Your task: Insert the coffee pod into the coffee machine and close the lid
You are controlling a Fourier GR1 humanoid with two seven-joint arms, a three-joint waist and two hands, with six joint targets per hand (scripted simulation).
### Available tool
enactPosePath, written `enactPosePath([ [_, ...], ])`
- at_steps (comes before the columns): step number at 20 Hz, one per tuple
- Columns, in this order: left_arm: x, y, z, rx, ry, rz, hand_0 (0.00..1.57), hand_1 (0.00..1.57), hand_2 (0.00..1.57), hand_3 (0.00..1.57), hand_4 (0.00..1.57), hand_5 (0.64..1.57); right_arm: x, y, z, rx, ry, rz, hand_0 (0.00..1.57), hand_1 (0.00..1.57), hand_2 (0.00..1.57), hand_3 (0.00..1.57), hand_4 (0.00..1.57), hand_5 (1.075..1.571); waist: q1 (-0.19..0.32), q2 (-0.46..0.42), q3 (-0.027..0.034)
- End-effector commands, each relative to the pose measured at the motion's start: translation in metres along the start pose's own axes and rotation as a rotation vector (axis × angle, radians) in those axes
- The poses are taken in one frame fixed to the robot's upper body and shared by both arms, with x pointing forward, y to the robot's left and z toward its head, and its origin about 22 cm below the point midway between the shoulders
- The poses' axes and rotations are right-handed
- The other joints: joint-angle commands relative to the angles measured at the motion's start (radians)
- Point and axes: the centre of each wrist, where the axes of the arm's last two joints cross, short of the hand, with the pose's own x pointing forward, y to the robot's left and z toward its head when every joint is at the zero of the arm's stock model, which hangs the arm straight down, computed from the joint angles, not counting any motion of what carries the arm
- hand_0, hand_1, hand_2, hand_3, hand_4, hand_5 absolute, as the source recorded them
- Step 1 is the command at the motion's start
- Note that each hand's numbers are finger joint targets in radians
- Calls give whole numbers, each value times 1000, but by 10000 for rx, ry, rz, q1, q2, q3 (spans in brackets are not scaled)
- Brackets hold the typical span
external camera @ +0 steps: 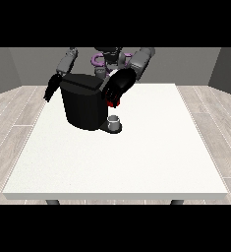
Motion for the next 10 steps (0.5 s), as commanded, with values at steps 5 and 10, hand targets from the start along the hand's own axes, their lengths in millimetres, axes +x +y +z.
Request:
enactPosePath([
  [5, -23, 5, 11, 264, 373, -203, 0, 0, 525, 452, 0, 1571, 13, 14, 6, 217, -251, -265, 0, 0, 0, 0, 133, 1571, -128, 77, -35],
  [10, -27, -42, 15, -601, 664, 242, 0, 0, 299, 199, 0, 1571, -4, 14, 19, 218, 415, -306, 0, 0, 0, 0, 0, 1571, 199, -855, -36],
])
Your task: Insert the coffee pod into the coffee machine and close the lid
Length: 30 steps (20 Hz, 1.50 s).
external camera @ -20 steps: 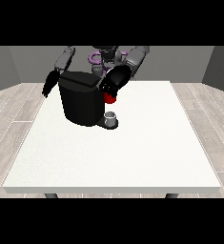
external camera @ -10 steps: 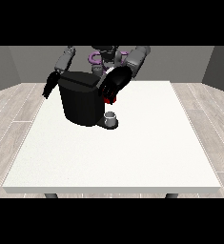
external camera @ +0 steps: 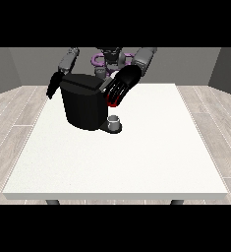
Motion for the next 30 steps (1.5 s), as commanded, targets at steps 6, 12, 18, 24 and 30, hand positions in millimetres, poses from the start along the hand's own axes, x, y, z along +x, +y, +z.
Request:
enactPosePath([
  [6, 5, -102, 11, -2132, 430, 1658, 0, 0, 0, 0, 0, 1571, -81, -23, 49, -308, 2079, -189, 0, 0, 0, 0, 0, 1571, 1321, -2174, -19],
  [12, 9, -157, 26, -1398, 86, 5615, 0, 0, 151, 0, 0, 1571, -86, -20, 60, -565, 2547, -186, 0, 0, 0, 0, 0, 1571, 1973, -3247, -47],
  [18, 13, -276, 91, -1148, 1679, 11170, 0, 0, 0, 0, 0, 1571, -96, -28, 78, -823, 2636, -846, 0, 0, 0, 0, 0, 1571, 3296, -5049, -58],
  [24, 32, -338, 144, -2406, 2498, 12350, 0, 0, 0, 0, 393, 1571, -81, -42, 67, 374, 2269, -947, 0, 0, 0, 0, 0, 1571, 4211, -6401, -27],
  [30, 21, -333, 158, -2211, 3276, 12368, 0, 0, 0, 0, 420, 1571, -57, -45, 51, 1259, 1765, -334, 0, 0, 0, 0, 251, 1571, 4430, -6334, -25],
])
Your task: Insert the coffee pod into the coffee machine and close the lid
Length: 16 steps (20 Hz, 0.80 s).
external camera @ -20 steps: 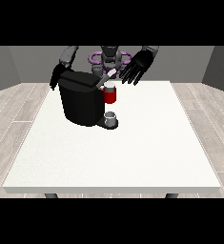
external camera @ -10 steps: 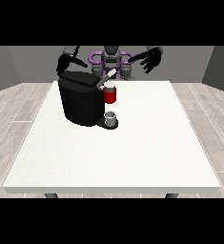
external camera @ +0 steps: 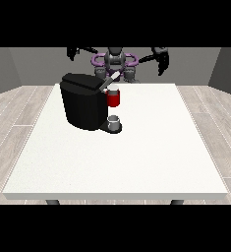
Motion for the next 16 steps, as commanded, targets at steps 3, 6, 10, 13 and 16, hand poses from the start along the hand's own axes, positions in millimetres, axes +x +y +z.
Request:
enactPosePath([
  [3, -1, -15, 8, -347, 362, 781, 0, 0, 0, 0, 390, 1571, 14, -22, -18, -335, 213, 475, 0, 0, 0, 0, 0, 1571, 789, -341, 8],
  [6, 8, -12, 10, -116, -188, 693, 0, 0, 0, 0, 429, 1571, 8, -50, -22, -674, 285, -125, 0, 0, 0, 0, 0, 1571, 1049, 122, 10],
  [10, 25, -14, 9, -461, -876, 672, 0, 0, 0, 0, 360, 1571, 26, -42, -43, -632, 168, -545, 0, 0, 0, 0, 0, 1571, 1365, 881, 9],
  [13, 35, -26, 8, -562, -779, 710, 0, 0, 0, 0, 391, 1571, 21, -56, -51, -828, 974, -1196, 0, 0, 0, 0, 186, 1571, 1611, 622, 12],
  [16, 12, -12, 37, -61, -660, 616, 0, 0, 0, 0, 382, 1571, 17, -50, -47, -603, 1096, -1440, 0, 0, 0, 0, 97, 1571, 1400, 888, 7],
])
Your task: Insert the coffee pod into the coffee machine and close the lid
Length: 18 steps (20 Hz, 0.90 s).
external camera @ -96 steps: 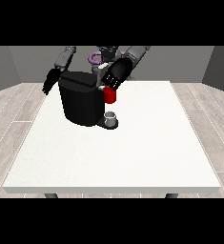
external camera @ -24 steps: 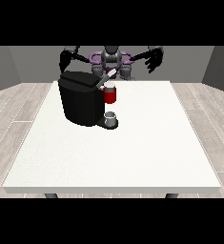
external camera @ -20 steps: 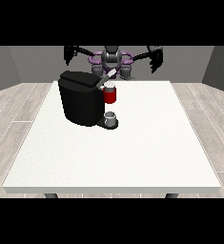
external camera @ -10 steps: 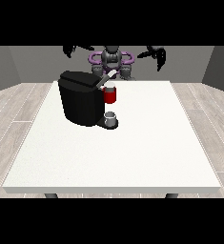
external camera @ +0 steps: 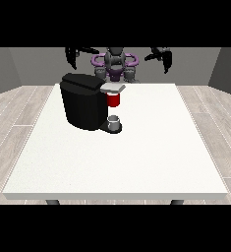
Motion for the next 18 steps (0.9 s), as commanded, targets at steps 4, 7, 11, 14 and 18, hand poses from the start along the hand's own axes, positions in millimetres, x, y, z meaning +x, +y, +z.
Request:
enactPosePath([
  [4, 19, -10, 12, 267, -949, -214, 0, 0, 0, 0, 346, 1571, 20, 4, -23, 226, -249, -456, 0, 0, 0, 0, 65, 1571, -45, 1032, -1],
  [7, 41, 0, 8, 609, -611, -254, 0, 0, 0, 0, 282, 1571, 18, 36, -21, 717, -122, -56, 0, 0, 0, 0, 0, 1571, -382, 924, -1],
  [11, 38, 22, 32, 695, -762, -396, 0, 0, 0, 0, 371, 1571, 18, 53, -23, 1151, -243, -72, 0, 0, 0, 0, 0, 1571, -418, 1168, -3],
  [14, 64, 23, 24, 1016, -1572, -500, 0, 0, 0, 0, 338, 1571, 36, 51, -37, 1065, -843, 19, 0, 0, 0, 0, 0, 1571, -406, 1886, -2],
  [18, 57, 11, 38, 1247, -1640, -622, 0, 0, 0, 0, 374, 1571, 31, 69, -36, 1530, -953, 147, 0, 0, 0, 0, 0, 1571, -511, 1974, -2],
])
